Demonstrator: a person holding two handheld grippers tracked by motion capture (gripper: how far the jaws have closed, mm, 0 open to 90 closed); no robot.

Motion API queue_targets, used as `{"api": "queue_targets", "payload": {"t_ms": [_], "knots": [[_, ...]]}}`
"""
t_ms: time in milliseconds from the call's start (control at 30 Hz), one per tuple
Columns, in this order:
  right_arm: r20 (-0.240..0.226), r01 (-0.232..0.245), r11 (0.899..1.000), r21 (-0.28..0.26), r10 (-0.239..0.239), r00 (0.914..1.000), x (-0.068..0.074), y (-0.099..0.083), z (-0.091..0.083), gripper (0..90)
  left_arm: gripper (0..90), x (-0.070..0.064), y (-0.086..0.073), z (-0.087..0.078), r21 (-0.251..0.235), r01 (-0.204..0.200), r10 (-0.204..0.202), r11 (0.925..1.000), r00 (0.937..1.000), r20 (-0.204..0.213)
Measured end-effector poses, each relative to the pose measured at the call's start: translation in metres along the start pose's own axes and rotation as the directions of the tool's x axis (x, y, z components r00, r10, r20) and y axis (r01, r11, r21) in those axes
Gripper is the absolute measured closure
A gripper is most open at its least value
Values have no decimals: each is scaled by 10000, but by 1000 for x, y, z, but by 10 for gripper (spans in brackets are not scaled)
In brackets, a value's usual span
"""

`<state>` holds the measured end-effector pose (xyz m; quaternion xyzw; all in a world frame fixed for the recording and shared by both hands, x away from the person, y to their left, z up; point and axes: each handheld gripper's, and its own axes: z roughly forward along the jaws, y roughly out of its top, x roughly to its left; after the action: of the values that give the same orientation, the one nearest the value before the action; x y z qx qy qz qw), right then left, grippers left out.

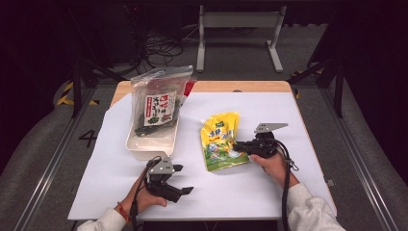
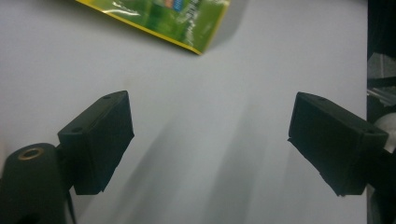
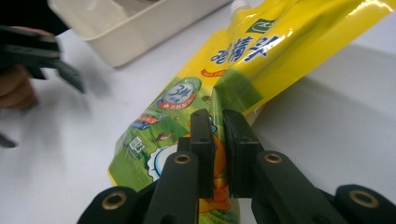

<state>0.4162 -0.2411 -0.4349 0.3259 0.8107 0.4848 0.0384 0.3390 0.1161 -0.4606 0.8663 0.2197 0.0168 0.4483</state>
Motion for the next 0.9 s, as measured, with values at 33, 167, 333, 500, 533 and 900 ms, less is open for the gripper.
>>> {"api": "queue_targets", "payload": {"t_ms": [33, 167, 333, 500, 533, 900], "knots": [[-127, 149, 9999, -39, -149, 9998, 4, -1, -3, 825, 141, 0, 0, 0, 0, 0, 0, 10000, 10000, 0], [-435, 606, 9981, -100, -610, 9972, 18, -11, -13, 828, 136, 0, 9, 18, 120, 249, -252, 9996, 9993, 285], [-798, 992, 9950, -91, -996, 9918, 30, -19, -18, 828, 119, 2, 17, 34, 560, 766, -788, 9955, 9962, 374], [-1149, 1037, 9945, -140, -1046, 9879, 36, -29, -21, 828, 103, 10, 23, 42, 262, 1863, -1877, 9821, 9800, 665], [-1134, 1050, 9943, -193, -1065, 9878, 36, -30, -22, 828, 103, 10, 23, 43, 198, 2020, -2028, 9792, 9769, 676], [-1781, 1397, 9884, -601, -1483, 9728, 40, -41, -28, 843, 167, 14, 30, 50, -139, 2488, -2438, 9684, 9575, 1539]]}}
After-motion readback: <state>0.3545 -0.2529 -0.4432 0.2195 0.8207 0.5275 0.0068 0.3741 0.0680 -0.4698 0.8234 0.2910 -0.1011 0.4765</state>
